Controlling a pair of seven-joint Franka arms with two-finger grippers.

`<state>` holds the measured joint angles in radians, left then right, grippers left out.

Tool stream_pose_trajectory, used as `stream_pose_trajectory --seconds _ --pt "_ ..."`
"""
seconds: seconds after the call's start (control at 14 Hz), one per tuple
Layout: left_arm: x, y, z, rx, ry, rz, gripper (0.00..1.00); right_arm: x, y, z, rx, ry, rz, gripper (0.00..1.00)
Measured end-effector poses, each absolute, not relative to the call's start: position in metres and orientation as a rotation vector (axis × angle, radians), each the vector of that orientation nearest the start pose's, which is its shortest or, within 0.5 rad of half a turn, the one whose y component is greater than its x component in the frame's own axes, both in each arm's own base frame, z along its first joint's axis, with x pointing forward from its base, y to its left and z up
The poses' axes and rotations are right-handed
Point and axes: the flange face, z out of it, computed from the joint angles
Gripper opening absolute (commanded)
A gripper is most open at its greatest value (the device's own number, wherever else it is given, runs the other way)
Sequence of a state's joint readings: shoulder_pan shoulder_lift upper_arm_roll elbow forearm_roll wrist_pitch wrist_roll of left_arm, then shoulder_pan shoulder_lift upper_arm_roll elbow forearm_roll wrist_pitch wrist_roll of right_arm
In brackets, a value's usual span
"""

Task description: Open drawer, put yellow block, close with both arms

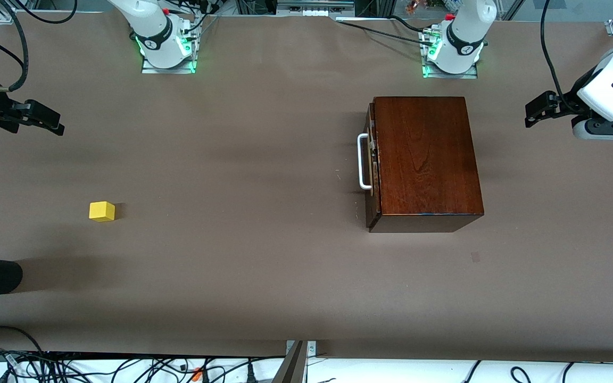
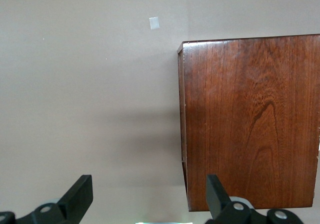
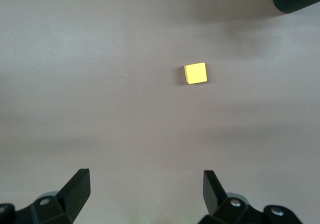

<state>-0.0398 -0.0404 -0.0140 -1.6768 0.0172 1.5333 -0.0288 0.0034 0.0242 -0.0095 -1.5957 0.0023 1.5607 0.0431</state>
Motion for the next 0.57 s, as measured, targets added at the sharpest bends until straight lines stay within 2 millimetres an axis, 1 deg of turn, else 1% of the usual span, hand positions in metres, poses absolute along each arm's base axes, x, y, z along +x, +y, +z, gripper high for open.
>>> stream_pose_trajectory --seconds 0.57 --pt "0.5362 -0.0272 0.5941 -3.116 0.039 0.157 1.00 0.5592 -0.0031 0.5984 -3.138 0.077 0.093 1.00"
